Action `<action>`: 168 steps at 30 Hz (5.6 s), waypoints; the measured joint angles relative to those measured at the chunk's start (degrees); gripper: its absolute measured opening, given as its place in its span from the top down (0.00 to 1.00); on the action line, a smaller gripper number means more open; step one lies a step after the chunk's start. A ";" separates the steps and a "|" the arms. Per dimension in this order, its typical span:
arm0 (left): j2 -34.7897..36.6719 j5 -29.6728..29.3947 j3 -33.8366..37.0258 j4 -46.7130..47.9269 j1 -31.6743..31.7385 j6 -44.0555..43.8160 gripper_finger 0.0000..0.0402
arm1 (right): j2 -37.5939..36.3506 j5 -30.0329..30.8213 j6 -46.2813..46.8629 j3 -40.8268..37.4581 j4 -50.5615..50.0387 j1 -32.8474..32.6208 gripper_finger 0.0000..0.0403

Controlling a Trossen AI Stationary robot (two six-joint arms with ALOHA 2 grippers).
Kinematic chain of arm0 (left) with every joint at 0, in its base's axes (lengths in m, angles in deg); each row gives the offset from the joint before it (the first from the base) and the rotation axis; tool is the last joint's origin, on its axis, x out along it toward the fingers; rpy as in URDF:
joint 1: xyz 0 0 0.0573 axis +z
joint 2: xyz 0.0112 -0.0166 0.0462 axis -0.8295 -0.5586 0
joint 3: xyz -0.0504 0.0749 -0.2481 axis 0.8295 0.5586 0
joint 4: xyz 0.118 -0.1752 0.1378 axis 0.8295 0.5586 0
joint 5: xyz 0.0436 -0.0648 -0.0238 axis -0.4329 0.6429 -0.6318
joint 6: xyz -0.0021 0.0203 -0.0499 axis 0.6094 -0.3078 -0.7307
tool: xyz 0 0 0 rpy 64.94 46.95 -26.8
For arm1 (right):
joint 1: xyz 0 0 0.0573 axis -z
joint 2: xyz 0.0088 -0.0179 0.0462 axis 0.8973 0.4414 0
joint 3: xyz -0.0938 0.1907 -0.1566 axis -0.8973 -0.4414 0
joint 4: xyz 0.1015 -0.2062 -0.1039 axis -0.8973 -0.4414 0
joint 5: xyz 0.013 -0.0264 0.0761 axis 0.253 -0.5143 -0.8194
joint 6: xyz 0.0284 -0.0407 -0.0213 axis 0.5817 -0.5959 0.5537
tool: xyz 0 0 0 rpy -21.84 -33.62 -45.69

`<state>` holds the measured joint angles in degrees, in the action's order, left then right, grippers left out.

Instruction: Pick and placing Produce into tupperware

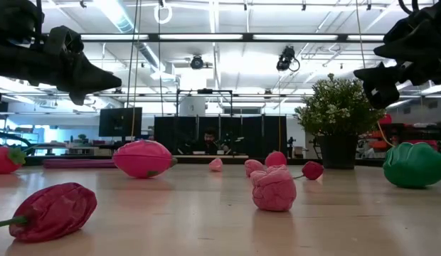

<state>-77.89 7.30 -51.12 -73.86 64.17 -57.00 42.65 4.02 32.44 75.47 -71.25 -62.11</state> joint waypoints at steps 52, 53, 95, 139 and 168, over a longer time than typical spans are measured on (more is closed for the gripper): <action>0.02 -2.65 0.02 -28.38 0.17 38.58 0.97 | 7.30 13.87 -15.96 1.67 29.68 0.04 0.43; 0.02 -2.61 0.02 -28.94 0.17 40.87 0.97 | 9.43 14.26 -15.96 3.18 29.66 0.06 0.43; 0.00 -7.83 -8.15 -18.69 0.15 43.00 0.47 | 96.65 4.93 2.65 72.57 -63.62 -22.21 0.43; 0.00 -7.82 -8.20 -18.64 0.17 43.01 0.50 | 102.73 4.02 -2.47 65.91 -57.95 -22.08 0.29; 0.00 -7.83 -8.20 -18.86 0.16 43.47 0.53 | 88.64 5.31 31.72 67.95 -71.12 -22.17 0.42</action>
<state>-77.89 -0.53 -59.32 -92.72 64.33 -13.52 131.30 9.33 64.16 143.42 -142.37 -84.27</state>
